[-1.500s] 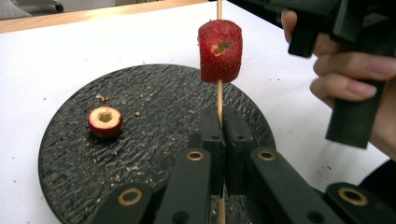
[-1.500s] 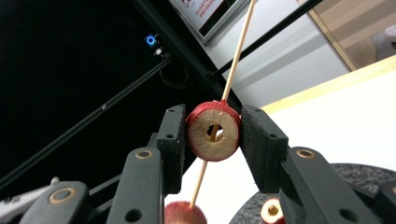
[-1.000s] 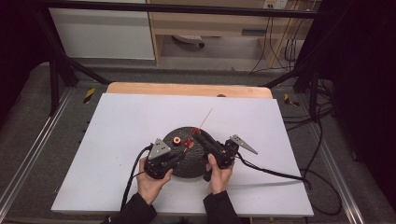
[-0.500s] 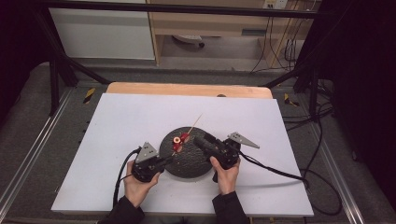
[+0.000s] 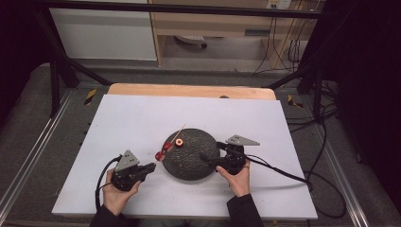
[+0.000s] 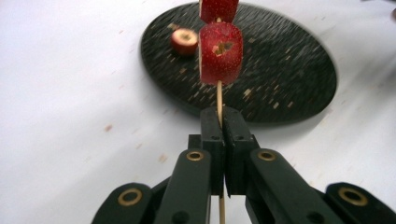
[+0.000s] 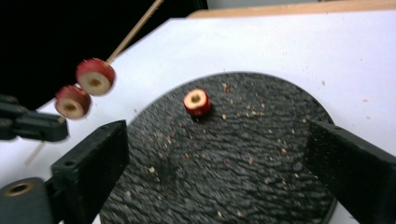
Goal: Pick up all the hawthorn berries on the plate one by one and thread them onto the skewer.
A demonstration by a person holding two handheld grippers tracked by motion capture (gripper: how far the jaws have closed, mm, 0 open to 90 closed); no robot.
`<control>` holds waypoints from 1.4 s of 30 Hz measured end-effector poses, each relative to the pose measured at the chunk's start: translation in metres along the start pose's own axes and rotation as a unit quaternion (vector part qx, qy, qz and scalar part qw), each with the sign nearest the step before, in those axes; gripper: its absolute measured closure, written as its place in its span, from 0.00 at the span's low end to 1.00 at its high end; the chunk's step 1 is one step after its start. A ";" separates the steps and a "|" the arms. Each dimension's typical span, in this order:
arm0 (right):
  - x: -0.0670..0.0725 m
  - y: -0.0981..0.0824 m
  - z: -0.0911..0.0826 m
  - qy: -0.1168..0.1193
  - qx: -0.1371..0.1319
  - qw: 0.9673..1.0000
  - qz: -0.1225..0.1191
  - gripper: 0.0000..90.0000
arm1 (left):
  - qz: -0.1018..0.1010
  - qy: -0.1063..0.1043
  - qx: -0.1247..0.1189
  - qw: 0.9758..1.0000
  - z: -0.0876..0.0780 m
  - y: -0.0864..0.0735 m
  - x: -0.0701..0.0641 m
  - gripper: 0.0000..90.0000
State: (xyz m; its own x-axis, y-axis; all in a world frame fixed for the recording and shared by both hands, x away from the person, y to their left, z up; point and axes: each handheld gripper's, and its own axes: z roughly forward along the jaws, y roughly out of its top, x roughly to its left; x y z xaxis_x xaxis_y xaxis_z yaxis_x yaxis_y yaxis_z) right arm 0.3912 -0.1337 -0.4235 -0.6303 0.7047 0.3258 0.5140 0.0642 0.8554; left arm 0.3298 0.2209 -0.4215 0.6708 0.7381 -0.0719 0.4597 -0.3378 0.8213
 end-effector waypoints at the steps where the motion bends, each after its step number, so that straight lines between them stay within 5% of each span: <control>1: 0.000 0.000 0.000 -0.001 0.007 1.000 -0.003 0.07 | 0.001 0.002 0.002 1.000 -0.002 -0.003 0.002 0.98; 16: 0.002 0.012 0.011 -0.011 0.096 0.994 -0.051 0.04 | -0.010 0.005 0.012 1.000 -0.022 -0.030 0.025 0.98; 32: 0.027 0.060 0.055 -0.017 0.165 0.980 -0.109 0.06 | -0.010 0.002 0.013 1.000 -0.024 -0.036 0.029 0.98; 42: 0.033 0.074 0.093 -0.031 0.208 0.970 -0.121 0.10 | -0.013 0.005 0.012 1.000 -0.024 -0.036 0.031 0.98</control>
State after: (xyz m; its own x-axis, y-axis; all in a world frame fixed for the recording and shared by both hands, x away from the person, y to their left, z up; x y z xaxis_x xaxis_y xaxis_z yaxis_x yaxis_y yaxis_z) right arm 0.4625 -0.0405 -0.3872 -0.7323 0.6735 0.1009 0.5542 0.5032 0.6631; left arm 0.3205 0.2700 -0.4401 0.6525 0.7527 -0.0881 0.4915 -0.3318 0.8052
